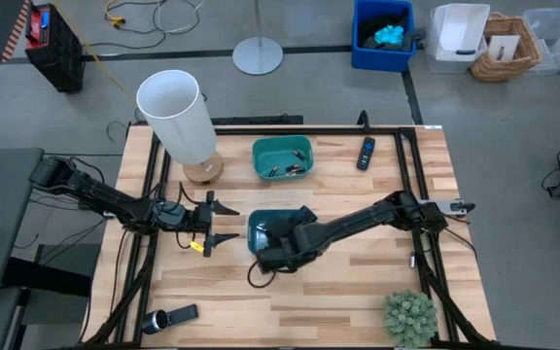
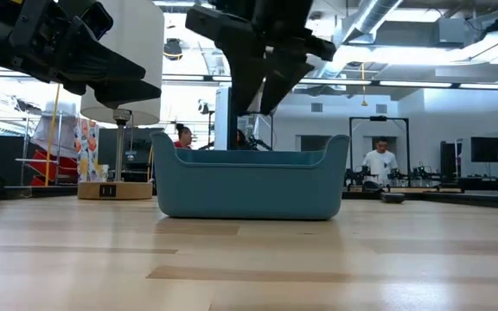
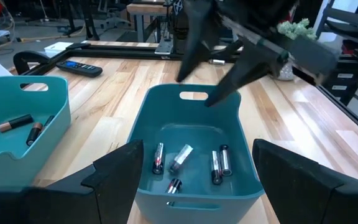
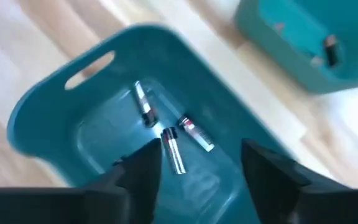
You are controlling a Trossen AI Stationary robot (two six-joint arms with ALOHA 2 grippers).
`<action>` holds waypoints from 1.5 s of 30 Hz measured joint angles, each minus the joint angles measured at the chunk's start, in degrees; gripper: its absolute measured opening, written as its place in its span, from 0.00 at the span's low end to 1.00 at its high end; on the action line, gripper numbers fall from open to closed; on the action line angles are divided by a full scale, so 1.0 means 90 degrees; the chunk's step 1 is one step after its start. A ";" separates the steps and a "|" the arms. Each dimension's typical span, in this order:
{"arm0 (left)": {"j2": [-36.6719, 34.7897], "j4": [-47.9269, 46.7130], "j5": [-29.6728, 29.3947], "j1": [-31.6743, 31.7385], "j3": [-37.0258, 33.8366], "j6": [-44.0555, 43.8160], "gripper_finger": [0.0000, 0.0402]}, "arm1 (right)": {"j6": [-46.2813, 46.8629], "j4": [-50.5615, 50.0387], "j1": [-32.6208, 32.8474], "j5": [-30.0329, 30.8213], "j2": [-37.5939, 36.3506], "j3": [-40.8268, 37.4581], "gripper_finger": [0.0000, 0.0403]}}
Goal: Sort batteries
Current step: Put the silver battery into the blue bin
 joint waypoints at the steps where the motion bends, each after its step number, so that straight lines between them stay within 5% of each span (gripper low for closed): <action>1: 0.0000 0.0000 0.0000 0.0002 0.0000 -0.0003 0.73 | -0.0020 -0.0059 0.0015 0.0123 -0.0066 -0.0002 0.60; 8: 0.0000 0.0081 0.0000 0.0000 -0.0002 -0.0083 0.73 | 0.1071 -0.1663 0.0607 0.1503 -0.0821 -0.0002 0.68; 14: 0.0002 0.0357 0.0000 0.0005 -0.0005 -0.0015 0.73 | 0.2291 -0.2092 0.1264 0.1408 -0.1639 -0.0796 0.68; 27: 0.0000 0.0619 -0.0080 0.0035 -0.0005 0.0336 0.73 | 0.4668 -0.1932 0.1642 -0.2564 -0.3229 -0.3694 0.68; 36: 0.0000 0.0562 -0.0080 0.0036 -0.0037 0.0567 0.73 | 0.4567 -0.1606 0.1176 -0.5217 -0.3715 -0.4632 0.68; 45: 0.0002 0.0626 -0.0107 0.0088 -0.0102 0.0884 0.73 | 0.3939 -0.0957 0.0774 -0.6066 -0.3691 -0.5760 0.68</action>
